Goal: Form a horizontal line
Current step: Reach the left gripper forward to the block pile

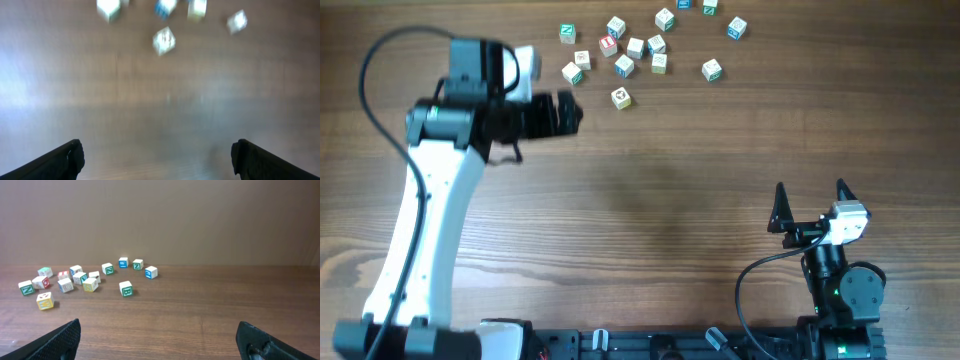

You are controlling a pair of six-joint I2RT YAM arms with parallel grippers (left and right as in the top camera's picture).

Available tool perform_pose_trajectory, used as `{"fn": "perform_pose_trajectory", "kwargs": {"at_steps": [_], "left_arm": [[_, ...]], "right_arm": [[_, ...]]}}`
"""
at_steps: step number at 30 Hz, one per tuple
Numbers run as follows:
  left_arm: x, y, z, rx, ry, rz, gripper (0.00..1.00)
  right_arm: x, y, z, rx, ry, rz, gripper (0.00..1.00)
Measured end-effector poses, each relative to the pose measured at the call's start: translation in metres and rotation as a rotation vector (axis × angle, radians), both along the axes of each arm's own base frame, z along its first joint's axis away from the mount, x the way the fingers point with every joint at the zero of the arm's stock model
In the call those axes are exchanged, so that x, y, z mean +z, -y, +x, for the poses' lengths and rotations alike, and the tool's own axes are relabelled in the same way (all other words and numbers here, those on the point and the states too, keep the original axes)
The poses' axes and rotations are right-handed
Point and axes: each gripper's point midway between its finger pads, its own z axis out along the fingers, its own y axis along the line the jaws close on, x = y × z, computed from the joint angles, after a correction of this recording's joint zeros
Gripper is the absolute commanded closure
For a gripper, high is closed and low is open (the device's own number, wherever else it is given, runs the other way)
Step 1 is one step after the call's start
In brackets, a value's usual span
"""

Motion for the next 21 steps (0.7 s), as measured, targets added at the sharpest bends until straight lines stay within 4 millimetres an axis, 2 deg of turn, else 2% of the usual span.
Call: {"fn": "perform_pose_trajectory", "kwargs": {"at_steps": [3,9,16,18,21], "left_arm": [[0.002,0.008,0.033,-0.026,0.059,0.033,0.02],[-0.023,0.031,0.077,-0.083,0.137,0.091,0.02],[-0.04,0.064,0.127,-0.142,0.289,0.122,0.05],[-0.05,0.077,0.139,-0.174,0.328,0.134,0.05],[-0.075,0.094,0.151,-0.211,0.343,0.163,0.05]], "right_arm": [[0.0,0.0,0.0,0.0,0.0,0.0,0.0],[0.0,0.0,0.0,0.0,0.0,0.0,0.0],[0.0,0.0,0.0,0.0,0.0,0.0,0.0],[0.0,0.0,0.0,0.0,0.0,0.0,0.0],[0.0,0.0,0.0,0.0,0.0,0.0,0.0]]}}
